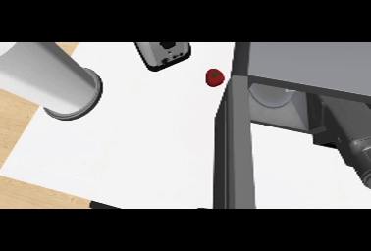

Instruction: Pick up the milk, place it into the microwave and close the microwave

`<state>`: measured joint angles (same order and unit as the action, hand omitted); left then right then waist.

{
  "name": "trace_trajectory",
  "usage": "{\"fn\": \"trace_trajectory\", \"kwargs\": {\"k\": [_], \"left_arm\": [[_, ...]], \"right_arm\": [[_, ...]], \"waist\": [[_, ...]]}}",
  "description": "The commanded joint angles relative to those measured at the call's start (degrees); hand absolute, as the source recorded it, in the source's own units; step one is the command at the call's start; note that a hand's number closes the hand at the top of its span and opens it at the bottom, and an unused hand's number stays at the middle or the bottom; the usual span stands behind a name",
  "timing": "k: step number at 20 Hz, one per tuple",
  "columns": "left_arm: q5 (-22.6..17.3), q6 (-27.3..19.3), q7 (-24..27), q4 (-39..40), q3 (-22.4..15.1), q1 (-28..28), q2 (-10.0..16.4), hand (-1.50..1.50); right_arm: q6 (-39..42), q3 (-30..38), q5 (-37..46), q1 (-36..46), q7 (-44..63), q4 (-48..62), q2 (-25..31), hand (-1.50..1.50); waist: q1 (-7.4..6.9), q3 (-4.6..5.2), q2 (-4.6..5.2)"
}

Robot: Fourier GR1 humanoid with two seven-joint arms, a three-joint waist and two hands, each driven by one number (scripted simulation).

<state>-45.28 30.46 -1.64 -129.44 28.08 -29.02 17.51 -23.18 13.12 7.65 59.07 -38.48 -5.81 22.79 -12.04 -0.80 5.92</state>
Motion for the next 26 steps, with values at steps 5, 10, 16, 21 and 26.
{"fn": "trace_trajectory", "kwargs": {"k": [5, 10, 16, 21, 26], "left_arm": [[1.04, 0.14, -0.63, 1.26, -0.14, 0.79, 0.77, -1.50], [1.21, -0.23, -1.22, 0.74, -1.31, 2.38, 1.26, -1.50], [1.12, -0.64, -2.11, 2.64, -1.95, 4.08, 2.17, -1.50], [2.17, -0.26, -2.88, 4.13, -3.00, 4.34, 2.36, -1.50], [2.63, 0.01, -3.47, 3.81, -4.82, 4.43, 1.84, -1.50]], "right_arm": [[8.81, 0.51, -1.07, 4.14, -1.60, -1.36, -2.50, -1.50], [6.74, -3.42, 2.73, 5.90, 3.27, 1.07, -4.44, -1.50], [1.54, -3.67, 2.67, 9.28, 7.10, 1.21, -8.67, -1.50], [0.81, -3.44, 2.12, 11.10, 6.83, 0.26, -9.84, -1.50], [-1.35, -1.83, 0.47, 10.68, 4.74, -0.39, -10.71, -1.50]], "waist": [[-1.61, 0.17, -0.38], [-1.84, 0.51, -0.76], [-1.30, 0.65, -1.34], [-0.85, 0.67, -1.58], [0.20, 0.56, -1.80]]}}
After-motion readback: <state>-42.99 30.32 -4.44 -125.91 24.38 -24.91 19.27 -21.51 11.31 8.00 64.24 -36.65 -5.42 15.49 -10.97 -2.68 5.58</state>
